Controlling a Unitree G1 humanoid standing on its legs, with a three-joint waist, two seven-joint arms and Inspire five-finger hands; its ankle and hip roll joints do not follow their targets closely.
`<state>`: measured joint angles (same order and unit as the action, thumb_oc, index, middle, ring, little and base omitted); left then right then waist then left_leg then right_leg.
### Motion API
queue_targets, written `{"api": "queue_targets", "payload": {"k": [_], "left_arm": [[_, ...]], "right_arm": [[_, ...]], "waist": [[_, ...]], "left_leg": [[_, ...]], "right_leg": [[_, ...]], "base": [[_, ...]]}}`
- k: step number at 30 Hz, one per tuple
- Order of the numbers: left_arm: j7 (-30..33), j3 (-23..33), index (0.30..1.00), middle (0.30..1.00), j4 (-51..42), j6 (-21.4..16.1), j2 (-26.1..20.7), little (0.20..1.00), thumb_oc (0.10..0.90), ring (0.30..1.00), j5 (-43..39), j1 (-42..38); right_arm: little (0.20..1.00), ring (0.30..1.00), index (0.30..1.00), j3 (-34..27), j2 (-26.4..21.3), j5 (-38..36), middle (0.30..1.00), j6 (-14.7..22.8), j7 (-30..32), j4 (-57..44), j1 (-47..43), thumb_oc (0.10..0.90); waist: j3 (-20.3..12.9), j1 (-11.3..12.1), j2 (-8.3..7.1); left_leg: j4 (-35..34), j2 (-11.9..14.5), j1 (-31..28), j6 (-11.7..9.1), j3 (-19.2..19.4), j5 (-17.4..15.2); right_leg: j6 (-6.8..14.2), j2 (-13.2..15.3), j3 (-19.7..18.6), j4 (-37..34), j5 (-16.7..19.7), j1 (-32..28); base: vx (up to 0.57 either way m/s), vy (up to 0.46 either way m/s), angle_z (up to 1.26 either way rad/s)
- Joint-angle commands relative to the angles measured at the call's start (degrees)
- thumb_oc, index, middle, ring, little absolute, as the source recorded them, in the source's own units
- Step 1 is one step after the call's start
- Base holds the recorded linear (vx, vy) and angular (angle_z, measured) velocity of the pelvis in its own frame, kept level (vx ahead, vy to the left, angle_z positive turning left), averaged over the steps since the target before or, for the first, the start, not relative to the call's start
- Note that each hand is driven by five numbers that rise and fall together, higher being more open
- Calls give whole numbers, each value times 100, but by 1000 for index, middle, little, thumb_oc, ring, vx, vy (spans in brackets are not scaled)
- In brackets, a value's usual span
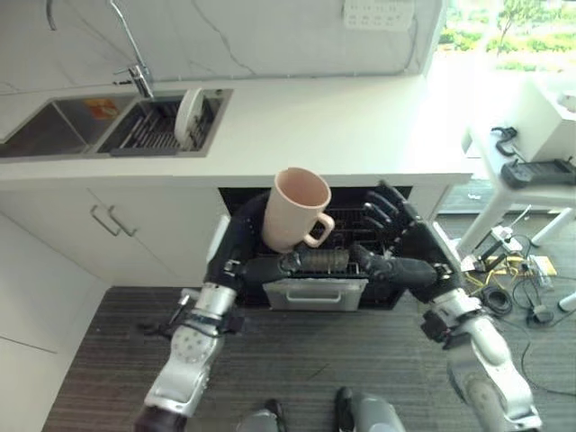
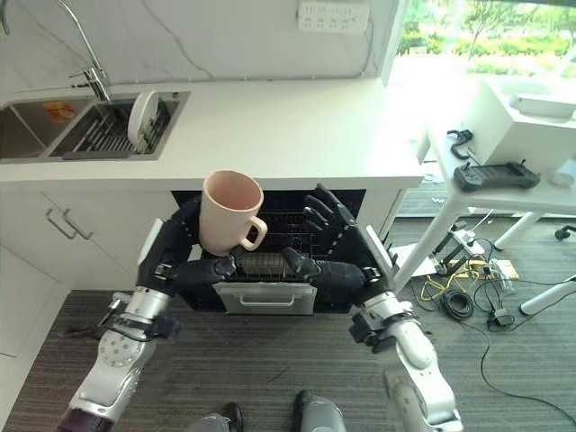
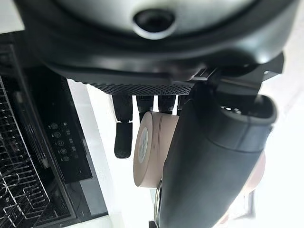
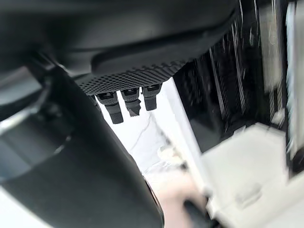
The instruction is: Place the dishes in the dishwasher.
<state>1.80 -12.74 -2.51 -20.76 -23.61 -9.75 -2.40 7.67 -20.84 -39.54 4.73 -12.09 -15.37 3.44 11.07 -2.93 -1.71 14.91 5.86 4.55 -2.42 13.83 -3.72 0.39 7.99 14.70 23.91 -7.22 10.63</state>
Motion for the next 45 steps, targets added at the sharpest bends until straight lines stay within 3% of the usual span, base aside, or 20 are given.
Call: {"api": "queue_targets", "payload": {"k": [1,21,35,39,40,41,45], "left_arm": [[124,95,300,300,-597,-842,-77,300,400,300,171,-420],[-194,-622,300,300,-550,-758,-95,300,400,300,454,-553],[-349,-903,300,300,-549,-703,-110,300,400,300,477,-593],[-719,-1114,300,300,-587,-576,-162,300,400,300,424,-666],[-776,-1159,300,300,-583,-561,-176,300,400,300,425,-665],[-820,-1182,300,300,-577,-519,-189,300,400,300,391,-679],[-845,-1189,300,300,-544,-416,-179,300,400,300,296,-646]], "right_arm": [[900,900,900,-162,119,-341,900,379,-95,-387,-486,800],[900,900,900,348,243,-725,900,235,3,-344,-820,800],[900,900,900,508,324,-802,900,407,223,-405,-925,800],[900,900,900,677,310,-595,900,315,269,-468,-979,800],[516,516,516,682,287,-568,516,347,269,-464,-994,544],[300,300,300,673,273,-570,300,400,289,-464,-994,400],[300,300,300,652,295,-506,300,539,462,-497,-975,400]], "waist": [[-354,-26,-5],[-481,53,-53],[-498,64,-23],[-494,36,1],[-496,27,1],[-496,17,4],[-490,4,11]], "left_leg": [[228,305,-145,-91,-130,-926],[228,223,-264,-11,-131,-1086],[228,216,-270,-11,-142,-1095],[228,220,-256,-14,-132,-1089],[228,222,-256,-13,-123,-1089],[228,222,-259,-12,-120,-1088],[228,218,-267,-1,-106,-1091]], "right_leg": [[828,374,-100,-672,-279,-791],[860,382,-205,-672,-296,-819],[859,381,-202,-672,-300,-815],[865,388,-226,-672,-287,-776],[868,388,-232,-672,-283,-770],[870,388,-240,-672,-279,-764],[871,396,-241,-672,-269,-755]], "base": [[31,20,1],[6,2,-2],[1,2,0],[2,17,-1],[0,0,0],[0,0,0],[0,0,0]]}}
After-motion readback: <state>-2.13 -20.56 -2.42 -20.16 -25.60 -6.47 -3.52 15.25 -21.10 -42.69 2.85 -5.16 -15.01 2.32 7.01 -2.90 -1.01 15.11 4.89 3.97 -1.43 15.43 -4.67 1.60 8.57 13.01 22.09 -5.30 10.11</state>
